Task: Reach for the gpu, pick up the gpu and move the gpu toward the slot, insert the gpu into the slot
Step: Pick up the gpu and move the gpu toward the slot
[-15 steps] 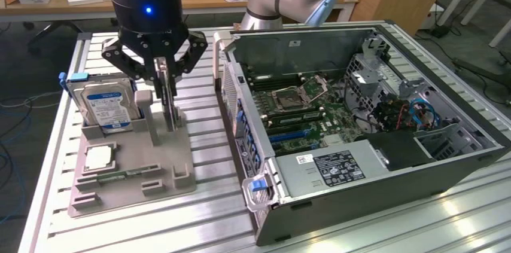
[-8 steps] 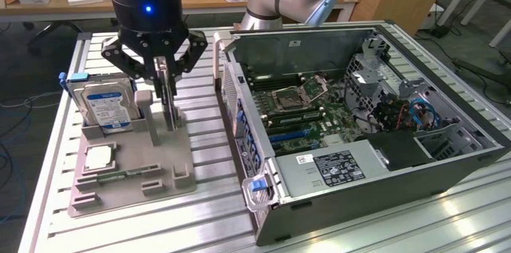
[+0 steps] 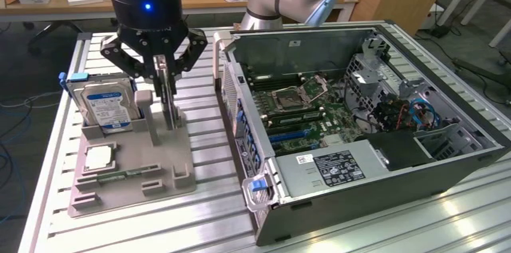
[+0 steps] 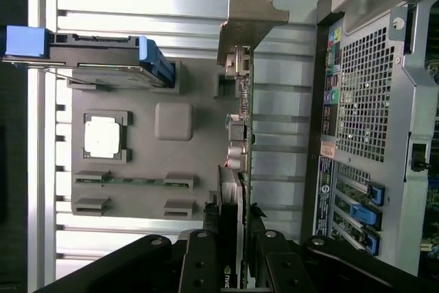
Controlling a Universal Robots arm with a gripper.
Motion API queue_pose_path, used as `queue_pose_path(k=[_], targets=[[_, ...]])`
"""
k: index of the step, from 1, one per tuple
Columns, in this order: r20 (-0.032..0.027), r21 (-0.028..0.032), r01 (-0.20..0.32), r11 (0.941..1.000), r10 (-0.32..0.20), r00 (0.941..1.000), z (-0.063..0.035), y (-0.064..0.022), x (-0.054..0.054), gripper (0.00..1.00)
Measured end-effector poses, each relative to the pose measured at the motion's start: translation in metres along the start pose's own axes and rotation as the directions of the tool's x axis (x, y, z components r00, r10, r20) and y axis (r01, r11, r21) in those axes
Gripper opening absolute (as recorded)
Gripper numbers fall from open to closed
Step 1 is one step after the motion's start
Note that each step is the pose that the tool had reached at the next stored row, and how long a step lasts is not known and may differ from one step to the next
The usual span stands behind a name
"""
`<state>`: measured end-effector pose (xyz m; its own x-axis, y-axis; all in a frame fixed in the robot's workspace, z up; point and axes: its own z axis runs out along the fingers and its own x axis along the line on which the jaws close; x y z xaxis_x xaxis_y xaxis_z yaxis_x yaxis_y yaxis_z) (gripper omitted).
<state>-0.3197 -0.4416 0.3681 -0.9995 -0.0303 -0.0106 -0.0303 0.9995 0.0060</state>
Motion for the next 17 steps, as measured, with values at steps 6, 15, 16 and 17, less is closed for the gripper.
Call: queue_pose_path(k=[6,15,16,17], targets=[[-0.0002,0.0052,0.0,1.0,0.0,1.0,-0.0084,0.0001,0.0004,0.26],[-0.0001,0.0051,0.0,1.0,0.0,1.0,-0.0115,0.0001,0.0005,0.26],[-0.0001,0.0051,0.0,1.0,0.0,1.0,-0.0118,0.0001,0.0005,0.26],[-0.0001,0.0051,0.0,1.0,0.0,1.0,-0.012,0.0001,0.0005,0.26]])
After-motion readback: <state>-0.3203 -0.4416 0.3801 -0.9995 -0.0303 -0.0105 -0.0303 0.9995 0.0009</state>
